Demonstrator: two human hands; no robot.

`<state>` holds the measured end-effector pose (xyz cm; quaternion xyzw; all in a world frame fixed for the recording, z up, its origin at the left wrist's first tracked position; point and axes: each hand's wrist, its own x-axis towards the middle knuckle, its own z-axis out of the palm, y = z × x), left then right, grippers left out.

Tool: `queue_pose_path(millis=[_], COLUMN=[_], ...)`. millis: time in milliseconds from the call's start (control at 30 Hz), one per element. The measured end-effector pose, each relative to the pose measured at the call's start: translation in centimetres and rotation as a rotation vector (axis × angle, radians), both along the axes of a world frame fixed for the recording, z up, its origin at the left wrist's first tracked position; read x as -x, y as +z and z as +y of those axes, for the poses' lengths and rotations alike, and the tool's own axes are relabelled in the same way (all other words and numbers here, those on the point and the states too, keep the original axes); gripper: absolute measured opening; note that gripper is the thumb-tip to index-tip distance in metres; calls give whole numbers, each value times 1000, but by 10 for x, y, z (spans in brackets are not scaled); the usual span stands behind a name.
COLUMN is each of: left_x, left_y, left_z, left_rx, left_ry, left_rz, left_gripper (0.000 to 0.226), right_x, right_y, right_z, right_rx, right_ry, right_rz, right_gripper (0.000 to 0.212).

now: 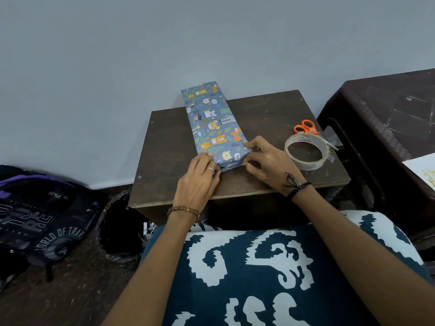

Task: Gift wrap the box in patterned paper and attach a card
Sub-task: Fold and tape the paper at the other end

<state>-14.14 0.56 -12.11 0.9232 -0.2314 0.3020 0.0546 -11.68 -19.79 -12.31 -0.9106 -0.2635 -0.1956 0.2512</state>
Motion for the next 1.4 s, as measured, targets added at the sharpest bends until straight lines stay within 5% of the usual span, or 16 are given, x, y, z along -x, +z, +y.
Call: queue_pose_path(millis=[233, 367, 600, 700, 933, 1133, 1400], left_x=[-4, -3, -3, -3, -4, -15, -35], left_y=[-2, -2, -1, 0, -5, -13, -18], left_z=[1, 3, 6, 6, 3, -17, -23], left_rx=[15, 10, 25, 15, 63, -120, -87], left_ry=[1, -7, -26, -36, 23, 28, 50], left_rz=[-35, -46, -13, -27, -16, -3, -147], left_gripper=[26, 4, 14, 13, 40, 61, 50], right_x=[0, 0, 4, 3, -1, -4, -10], right_y=[0, -5, -3, -1, -2, -5, 1], right_z=[-1, 3, 9, 13, 10, 10, -1], right_rx=[27, 33, 52, 25, -48, -106, -155], right_ry=[6, 4, -22, -59, -37, -44, 51], right_rz=[-32, -115, -214, -229, -210, -170, 13], right_gripper=[10, 12, 8, 28, 23, 22, 23])
